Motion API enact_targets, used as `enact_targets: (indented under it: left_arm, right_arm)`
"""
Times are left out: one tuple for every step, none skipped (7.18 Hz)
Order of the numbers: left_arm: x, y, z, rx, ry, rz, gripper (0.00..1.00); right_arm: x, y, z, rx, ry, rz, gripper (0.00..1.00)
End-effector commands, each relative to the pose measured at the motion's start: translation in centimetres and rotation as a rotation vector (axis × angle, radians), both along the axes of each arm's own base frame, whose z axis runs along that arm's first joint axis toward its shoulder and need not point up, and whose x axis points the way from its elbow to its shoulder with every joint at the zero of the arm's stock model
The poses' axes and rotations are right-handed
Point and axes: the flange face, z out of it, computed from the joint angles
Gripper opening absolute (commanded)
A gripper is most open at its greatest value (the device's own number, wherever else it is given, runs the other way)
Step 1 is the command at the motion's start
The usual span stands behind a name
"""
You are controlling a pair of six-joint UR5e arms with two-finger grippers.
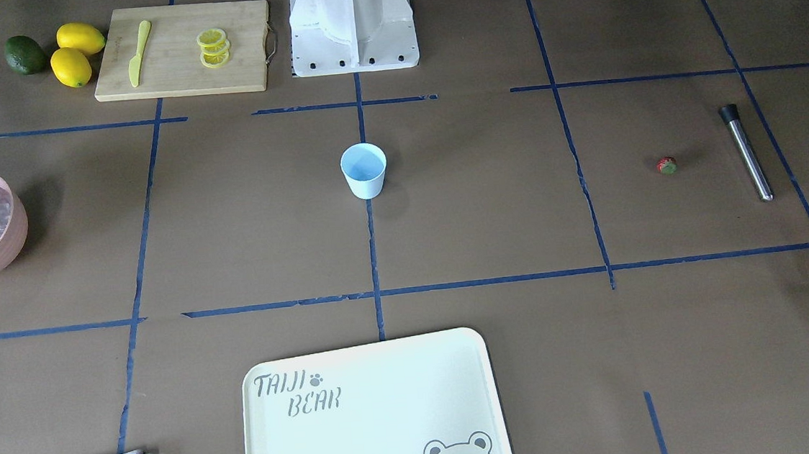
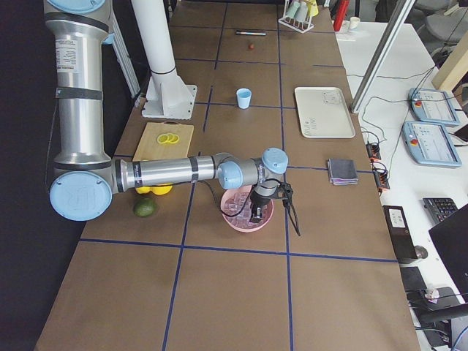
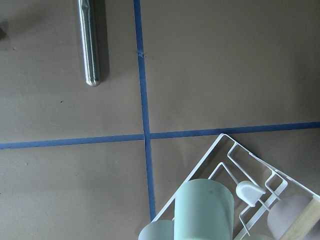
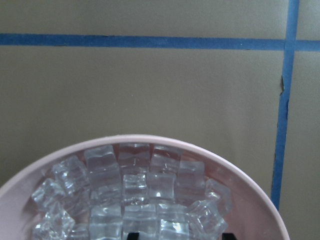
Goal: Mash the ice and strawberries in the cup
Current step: 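Close the right gripper on an ice cube and lift it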
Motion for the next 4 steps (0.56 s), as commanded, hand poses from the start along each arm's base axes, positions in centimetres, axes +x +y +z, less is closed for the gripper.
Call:
enact_targets:
  left_arm:
    - [0.00,-0.08,-0.20,0.004,0.000,0.000,1.00]
    - [0.00,-0.09,-0.27,0.004,0.000,-0.001,1.00]
    - [0.00,-0.08,-0.26,0.001,0.000,-0.003,1.00]
    - [0.00,-0.16,-0.35,0.003,0.000,-0.004,1.00]
  right_arm:
    - [-0.07,-0.04,-0.27,0.003,-0.003,0.000,0.63]
    - [-0.08,-0.04,-0.35,-0.008,-0.002,0.015,0.41]
    - [-0.10,-0.05,-0.47,-0.007,-0.005,0.017,0.12]
    - [-0.11,-0.06,-0.55,-0.007,-0.005,0.020,0.00]
